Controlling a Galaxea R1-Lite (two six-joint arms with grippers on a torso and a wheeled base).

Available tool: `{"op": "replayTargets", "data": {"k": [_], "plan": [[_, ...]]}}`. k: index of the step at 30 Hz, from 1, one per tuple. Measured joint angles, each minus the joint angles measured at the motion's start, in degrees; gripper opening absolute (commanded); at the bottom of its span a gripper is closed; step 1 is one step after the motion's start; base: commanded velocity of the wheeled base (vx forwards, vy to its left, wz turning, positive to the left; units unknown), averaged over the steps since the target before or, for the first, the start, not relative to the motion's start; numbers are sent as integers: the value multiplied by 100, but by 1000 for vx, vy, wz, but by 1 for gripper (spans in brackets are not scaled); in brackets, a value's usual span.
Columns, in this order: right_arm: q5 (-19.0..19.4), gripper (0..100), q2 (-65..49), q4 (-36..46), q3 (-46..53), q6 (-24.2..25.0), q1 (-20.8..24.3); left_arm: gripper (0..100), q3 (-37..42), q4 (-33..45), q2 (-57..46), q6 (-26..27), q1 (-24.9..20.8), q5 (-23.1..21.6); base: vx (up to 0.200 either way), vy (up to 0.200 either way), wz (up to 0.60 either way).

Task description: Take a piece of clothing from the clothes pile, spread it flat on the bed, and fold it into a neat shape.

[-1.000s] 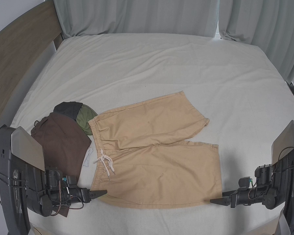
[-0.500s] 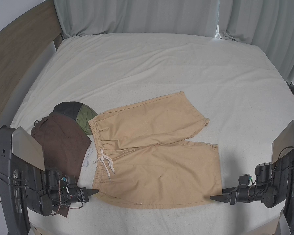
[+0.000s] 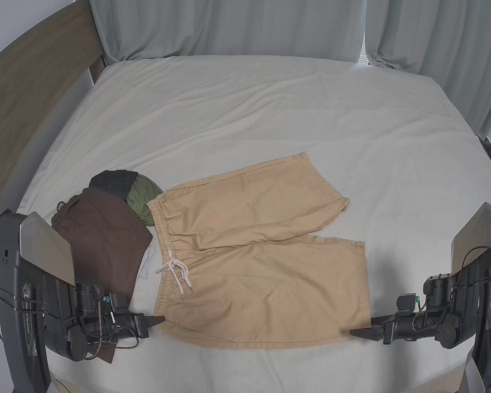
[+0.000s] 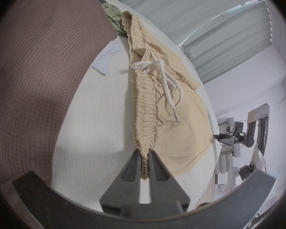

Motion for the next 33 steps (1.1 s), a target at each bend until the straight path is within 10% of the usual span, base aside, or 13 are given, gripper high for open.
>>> {"op": "replayTargets", "data": {"k": [18,33], "plan": [[-10,0,50,11,215,-41,0,0,122,-22,-28,68,95,-410,0,0,0],[362,0,28,62,450,-798,-224,0,1017,2,-141,1447,505,-965,0,0,0]]}}
